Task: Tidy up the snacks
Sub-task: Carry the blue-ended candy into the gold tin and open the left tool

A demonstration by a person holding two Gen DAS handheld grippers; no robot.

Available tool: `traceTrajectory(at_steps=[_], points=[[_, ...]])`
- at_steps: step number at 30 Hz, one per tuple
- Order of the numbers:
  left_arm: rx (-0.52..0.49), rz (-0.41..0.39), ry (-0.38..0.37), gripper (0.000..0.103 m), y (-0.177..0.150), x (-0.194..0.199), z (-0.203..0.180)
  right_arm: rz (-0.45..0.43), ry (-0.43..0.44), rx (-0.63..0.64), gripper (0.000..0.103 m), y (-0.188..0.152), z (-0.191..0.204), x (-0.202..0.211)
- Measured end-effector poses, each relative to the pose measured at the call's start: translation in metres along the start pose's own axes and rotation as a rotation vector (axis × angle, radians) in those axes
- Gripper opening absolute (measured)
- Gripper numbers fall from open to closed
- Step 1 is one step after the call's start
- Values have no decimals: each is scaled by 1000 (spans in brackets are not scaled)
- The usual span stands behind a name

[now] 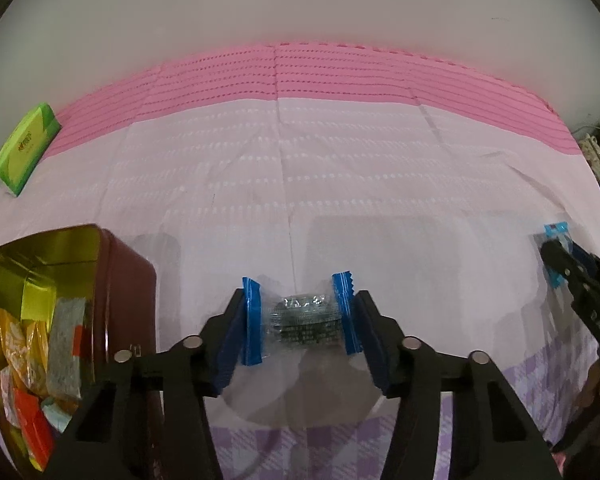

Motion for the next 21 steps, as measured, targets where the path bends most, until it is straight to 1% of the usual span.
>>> traceTrajectory(at_steps=[1, 4, 10, 16, 21], points=[[1, 2, -1, 45, -3, 2, 1, 0, 0, 0, 28, 0, 0, 0], [8, 9, -17, 44, -8, 5, 2, 0, -1, 0, 28, 0, 0, 0], [-2, 9, -22, 42, -21, 13, 0, 0, -1, 0, 28, 0, 0, 0], [19, 28, -30, 42, -35, 21, 4, 1, -3, 2, 28, 0, 0, 0], [26, 28, -32, 41, -43, 30, 7, 2, -9, 8, 28, 0, 1, 0]])
Point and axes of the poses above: each gripper's, at about its wrist camera, not at the fingertips, and x roughly against the way its jaws point, z to its left, y to its top, the point moved 6 cm from there along -x, roughly the way its jaws point, and after that the axes turned 8 degrees about y, right-handed, at the moved point
